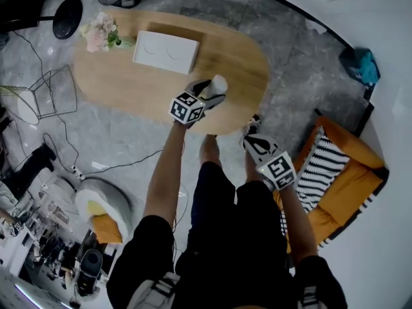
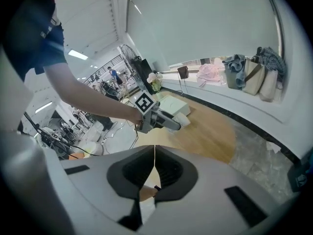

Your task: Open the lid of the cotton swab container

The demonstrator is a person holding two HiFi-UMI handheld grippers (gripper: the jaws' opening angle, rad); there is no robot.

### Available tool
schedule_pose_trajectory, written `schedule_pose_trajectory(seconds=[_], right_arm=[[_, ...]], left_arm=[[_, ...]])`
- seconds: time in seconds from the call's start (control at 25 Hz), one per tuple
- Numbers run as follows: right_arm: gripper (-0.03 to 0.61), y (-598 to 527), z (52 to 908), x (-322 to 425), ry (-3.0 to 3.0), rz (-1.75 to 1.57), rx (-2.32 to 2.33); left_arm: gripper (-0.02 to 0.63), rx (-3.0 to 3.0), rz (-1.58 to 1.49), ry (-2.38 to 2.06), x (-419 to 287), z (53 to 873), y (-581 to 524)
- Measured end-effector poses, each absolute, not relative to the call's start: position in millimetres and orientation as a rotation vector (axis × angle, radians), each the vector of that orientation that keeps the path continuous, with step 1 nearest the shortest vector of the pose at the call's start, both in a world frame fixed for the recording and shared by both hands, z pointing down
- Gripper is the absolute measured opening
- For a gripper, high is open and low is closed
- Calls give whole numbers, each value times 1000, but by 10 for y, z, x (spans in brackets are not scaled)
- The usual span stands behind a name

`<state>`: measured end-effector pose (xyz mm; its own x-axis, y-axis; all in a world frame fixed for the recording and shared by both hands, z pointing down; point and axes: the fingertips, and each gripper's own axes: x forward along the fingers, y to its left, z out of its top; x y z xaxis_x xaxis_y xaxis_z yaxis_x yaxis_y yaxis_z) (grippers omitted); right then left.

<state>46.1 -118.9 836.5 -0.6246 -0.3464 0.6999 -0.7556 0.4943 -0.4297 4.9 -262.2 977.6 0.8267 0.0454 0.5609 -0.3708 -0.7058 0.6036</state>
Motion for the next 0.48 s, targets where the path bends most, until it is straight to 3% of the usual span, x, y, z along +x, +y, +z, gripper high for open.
schedule_pose_trajectory(seconds=[0.48], right_arm=[[-3,-1314,7394,343,-2297,870,902]], left_arm=[[325,2252,456,186,-112,7821,-1980]])
